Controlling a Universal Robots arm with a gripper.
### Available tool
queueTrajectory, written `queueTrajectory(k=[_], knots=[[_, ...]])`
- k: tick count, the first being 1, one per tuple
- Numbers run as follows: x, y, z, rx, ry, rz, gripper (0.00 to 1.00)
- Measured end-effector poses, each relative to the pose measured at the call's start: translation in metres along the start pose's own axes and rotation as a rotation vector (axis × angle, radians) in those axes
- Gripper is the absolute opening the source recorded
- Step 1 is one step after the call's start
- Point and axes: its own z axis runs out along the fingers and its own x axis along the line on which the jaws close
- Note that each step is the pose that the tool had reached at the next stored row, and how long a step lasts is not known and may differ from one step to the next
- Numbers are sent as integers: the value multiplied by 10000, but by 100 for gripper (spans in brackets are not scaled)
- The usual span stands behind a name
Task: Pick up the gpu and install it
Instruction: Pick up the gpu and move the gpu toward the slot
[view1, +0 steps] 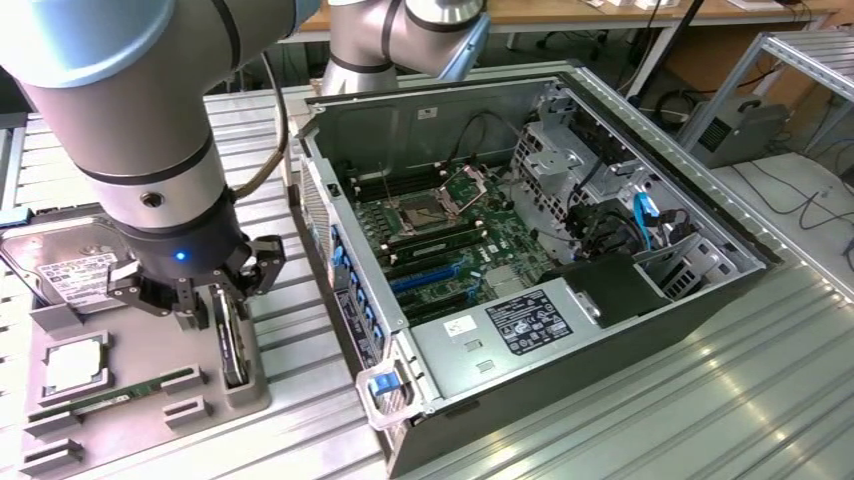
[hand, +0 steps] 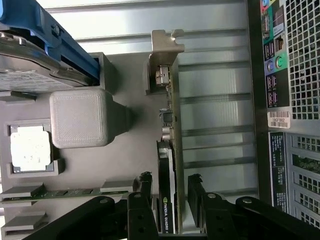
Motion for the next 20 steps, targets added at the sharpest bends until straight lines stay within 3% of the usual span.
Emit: queueTrajectory(k=[5, 20], knots=[[3, -4, 102, 24, -2, -1, 42], [28, 64, 213, 26, -1, -2, 42]])
